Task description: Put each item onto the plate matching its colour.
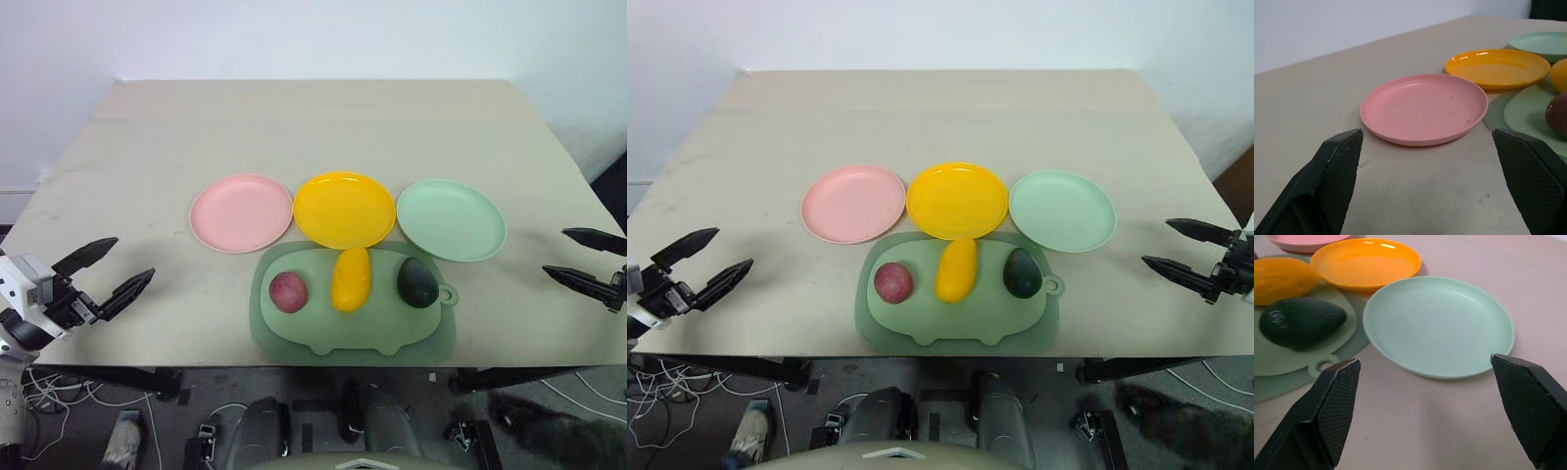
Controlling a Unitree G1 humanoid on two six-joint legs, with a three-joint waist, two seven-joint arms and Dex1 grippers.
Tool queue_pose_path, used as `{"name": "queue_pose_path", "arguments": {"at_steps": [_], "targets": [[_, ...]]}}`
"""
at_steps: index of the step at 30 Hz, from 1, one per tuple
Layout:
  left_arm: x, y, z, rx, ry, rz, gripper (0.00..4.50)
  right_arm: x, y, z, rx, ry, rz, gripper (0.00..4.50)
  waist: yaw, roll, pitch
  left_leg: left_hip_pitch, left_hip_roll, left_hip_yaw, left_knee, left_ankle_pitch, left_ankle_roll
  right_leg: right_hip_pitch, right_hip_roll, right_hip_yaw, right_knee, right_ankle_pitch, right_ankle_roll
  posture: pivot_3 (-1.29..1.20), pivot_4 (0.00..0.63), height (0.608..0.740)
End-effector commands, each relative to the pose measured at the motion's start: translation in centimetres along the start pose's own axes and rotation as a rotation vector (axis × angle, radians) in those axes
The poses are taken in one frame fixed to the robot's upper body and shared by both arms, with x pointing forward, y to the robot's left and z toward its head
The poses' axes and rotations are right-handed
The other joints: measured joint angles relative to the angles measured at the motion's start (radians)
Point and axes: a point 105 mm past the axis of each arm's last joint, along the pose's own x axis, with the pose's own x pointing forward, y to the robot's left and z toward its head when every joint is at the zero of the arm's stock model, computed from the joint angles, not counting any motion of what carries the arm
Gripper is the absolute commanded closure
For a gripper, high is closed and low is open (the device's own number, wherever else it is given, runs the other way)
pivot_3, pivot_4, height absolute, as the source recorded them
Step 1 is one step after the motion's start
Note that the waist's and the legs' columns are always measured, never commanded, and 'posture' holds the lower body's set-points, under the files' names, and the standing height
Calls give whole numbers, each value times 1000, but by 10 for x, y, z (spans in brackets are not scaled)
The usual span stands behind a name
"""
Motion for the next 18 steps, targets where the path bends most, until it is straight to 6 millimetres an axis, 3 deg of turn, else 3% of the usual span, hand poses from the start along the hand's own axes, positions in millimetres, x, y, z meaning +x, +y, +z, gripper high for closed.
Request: {"name": "queue_pose_path", "arguments": {"at_steps": [1, 11, 18], "targets": [[6, -1, 3, 52, -29, -12, 74, 0, -3, 7, -39, -26, -24, 0, 1, 0, 0, 0, 0, 0, 0, 0, 0, 0, 0, 0, 0, 0, 0, 0, 150, 737], [8, 4, 6, 80, -56, -34, 74, 5, 6, 11, -62, -55, -3, 0, 0, 1, 0, 0, 0, 0, 0, 0, 0, 0, 0, 0, 0, 0, 0, 0, 150, 737], [4, 4, -3, 62, -46, -93, 74, 0, 22, 11, -70, -52, 22, 0, 1, 1, 0, 0, 0, 0, 0, 0, 0, 0, 0, 0, 0, 0, 0, 0, 150, 737]]}}
